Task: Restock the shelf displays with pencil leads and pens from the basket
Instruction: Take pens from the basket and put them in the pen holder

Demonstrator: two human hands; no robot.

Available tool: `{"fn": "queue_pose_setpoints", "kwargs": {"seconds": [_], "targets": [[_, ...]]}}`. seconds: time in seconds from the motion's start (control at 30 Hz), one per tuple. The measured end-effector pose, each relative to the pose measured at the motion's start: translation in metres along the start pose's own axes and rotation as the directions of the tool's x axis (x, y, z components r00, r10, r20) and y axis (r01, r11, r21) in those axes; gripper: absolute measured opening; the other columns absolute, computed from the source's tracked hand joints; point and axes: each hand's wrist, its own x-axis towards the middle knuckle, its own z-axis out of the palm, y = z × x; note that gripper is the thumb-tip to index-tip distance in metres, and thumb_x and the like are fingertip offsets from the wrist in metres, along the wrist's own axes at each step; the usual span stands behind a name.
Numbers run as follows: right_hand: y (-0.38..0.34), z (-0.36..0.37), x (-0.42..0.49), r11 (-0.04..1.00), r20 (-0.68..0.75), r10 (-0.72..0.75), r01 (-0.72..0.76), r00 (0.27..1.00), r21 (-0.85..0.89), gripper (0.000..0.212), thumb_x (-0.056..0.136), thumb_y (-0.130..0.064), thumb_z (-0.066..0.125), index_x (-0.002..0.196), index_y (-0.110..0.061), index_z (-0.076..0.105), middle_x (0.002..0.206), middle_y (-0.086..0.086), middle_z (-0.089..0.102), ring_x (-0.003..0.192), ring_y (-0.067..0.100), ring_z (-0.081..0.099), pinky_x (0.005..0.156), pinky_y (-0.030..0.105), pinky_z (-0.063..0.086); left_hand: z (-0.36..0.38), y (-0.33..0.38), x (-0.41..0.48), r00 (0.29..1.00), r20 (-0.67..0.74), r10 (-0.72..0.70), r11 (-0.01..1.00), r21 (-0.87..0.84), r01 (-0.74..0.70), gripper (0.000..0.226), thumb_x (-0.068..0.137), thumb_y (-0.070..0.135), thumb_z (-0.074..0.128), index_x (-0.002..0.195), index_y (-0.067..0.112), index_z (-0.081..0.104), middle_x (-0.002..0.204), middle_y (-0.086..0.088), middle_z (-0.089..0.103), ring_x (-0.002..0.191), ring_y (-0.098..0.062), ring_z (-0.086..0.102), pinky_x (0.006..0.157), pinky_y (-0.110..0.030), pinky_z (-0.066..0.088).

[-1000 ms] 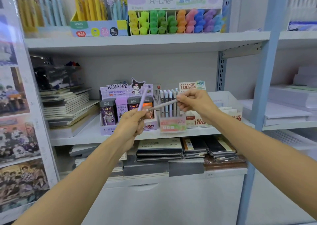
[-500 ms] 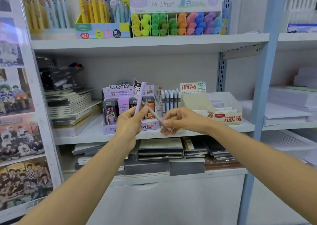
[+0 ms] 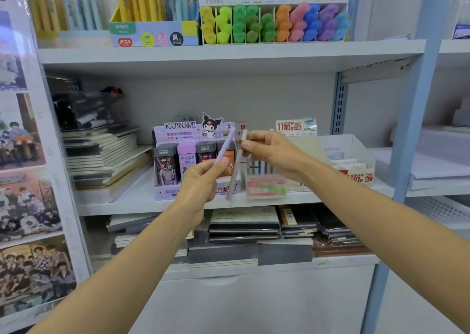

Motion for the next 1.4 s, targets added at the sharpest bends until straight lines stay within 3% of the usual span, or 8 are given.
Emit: {"fn": "queue_pose_setpoints", "kwargs": {"seconds": [0.17, 0.27, 0.4, 0.67, 0.9, 1.1, 1.23, 1.4], "targets": [[-0.011, -0.031, 0.012, 0.996, -0.357, -0.091, 0.081, 0.93, -0.043, 0.014, 0.096, -0.008, 0.053, 0.103, -0.013, 0.064, 0.096, 0.006, 0.069, 0.086, 0.015, 0.066, 0.074, 0.023, 0.055, -0.009, -0.004, 0.009, 0.999, -0.023, -0.041, 0.998, -0.051, 0.039, 0.02, 0.098, 0.011, 0.051, 0.099, 0.011, 0.071, 0.061, 0.01, 0.052, 0.045, -0.007, 0.024, 0.036, -0.015, 0.02], [-0.008, -0.043, 0.016, 0.973, -0.44, -0.165, 0.074, 0.882, -0.217, 0.013, 0.097, -0.009, 0.053, 0.106, -0.011, 0.063, 0.098, 0.009, 0.07, 0.082, 0.012, 0.068, 0.068, 0.018, 0.054, -0.013, -0.009, 0.012, 0.998, -0.002, -0.057, 0.997, -0.052, 0.057, 0.023, 0.099, 0.01, 0.05, 0.107, 0.011, 0.071, 0.07, 0.005, 0.048, 0.052, -0.007, 0.034, 0.039, -0.014, 0.028], [0.012, -0.034, 0.017, 0.941, -0.409, -0.157, 0.01, 0.899, -0.339, 0.014, 0.096, -0.01, 0.056, 0.108, -0.011, 0.064, 0.1, 0.009, 0.07, 0.086, 0.015, 0.069, 0.075, 0.023, 0.057, -0.013, -0.014, 0.015, 0.998, 0.009, -0.059, 0.998, -0.035, 0.059, 0.022, 0.097, 0.012, 0.056, 0.115, 0.011, 0.068, 0.078, 0.004, 0.052, 0.058, -0.008, 0.039, 0.044, -0.014, 0.034], [0.02, -0.03, 0.022, 0.839, -0.231, -0.141, -0.007, 0.963, -0.544, 0.016, 0.096, -0.012, 0.057, 0.109, -0.006, 0.064, 0.097, 0.006, 0.07, 0.088, 0.014, 0.068, 0.083, 0.03, 0.058, -0.015, -0.016, 0.012, 1.0, 0.01, -0.014, 0.999, -0.033, 0.015, 0.015, 0.085, 0.01, 0.069, 0.1, 0.013, 0.071, 0.072, -0.003, 0.062, 0.056, -0.009, 0.051, 0.048, -0.018, 0.042], [0.03, -0.017, 0.027, 0.861, -0.241, -0.164, 0.02, 0.957, -0.508, 0.024, 0.092, -0.01, 0.064, 0.113, -0.015, 0.054, 0.079, 0.006, 0.07, 0.076, 0.016, 0.071, 0.079, 0.035, 0.059, -0.017, -0.014, 0.012, 0.999, -0.042, -0.03, 0.999, -0.035, 0.029, 0.018, 0.083, 0.009, 0.073, 0.099, 0.007, 0.067, 0.076, -0.005, 0.072, 0.052, -0.011, 0.055, 0.048, -0.02, 0.046], [0.025, -0.016, 0.025, 0.819, -0.289, -0.262, 0.055, 0.921, -0.571, 0.025, 0.086, -0.015, 0.071, 0.11, -0.016, 0.062, 0.097, -0.001, 0.065, 0.085, 0.01, 0.061, 0.077, 0.027, 0.053, -0.019, -0.012, 0.011, 0.998, -0.05, -0.035, 0.999, 0.01, 0.035, 0.014, 0.083, 0.008, 0.073, 0.096, 0.006, 0.07, 0.077, -0.006, 0.073, 0.051, -0.011, 0.054, 0.047, -0.019, 0.045], [0.008, -0.015, 0.011, 0.826, -0.083, -0.316, 0.231, 0.945, -0.514, 0.023, 0.093, -0.02, 0.062, 0.115, -0.026, 0.066, 0.107, -0.003, 0.065, 0.09, 0.006, 0.061, 0.074, 0.019, 0.053, -0.016, -0.009, 0.008, 0.999, -0.036, -0.035, 0.999, 0.032, 0.036, 0.01, 0.083, 0.01, 0.073, 0.093, 0.006, 0.073, 0.074, -0.005, 0.073, 0.05, -0.01, 0.054, 0.045, -0.018, 0.044], [0.012, -0.013, -0.01, 0.899, 0.02, -0.15, 0.145, 0.989, -0.414, 0.019, 0.087, -0.017, 0.069, 0.105, -0.013, 0.074, 0.084, 0.002, 0.073, 0.069, 0.009, 0.064, 0.062, 0.018, 0.05, -0.013, 0.002, 0.002, 0.999, -0.019, -0.051, 0.998, -0.034, 0.05, 0.007, 0.083, 0.009, 0.073, 0.09, 0.007, 0.074, 0.075, -0.006, 0.073, 0.051, -0.011, 0.055, 0.046, -0.017, 0.045]]}}
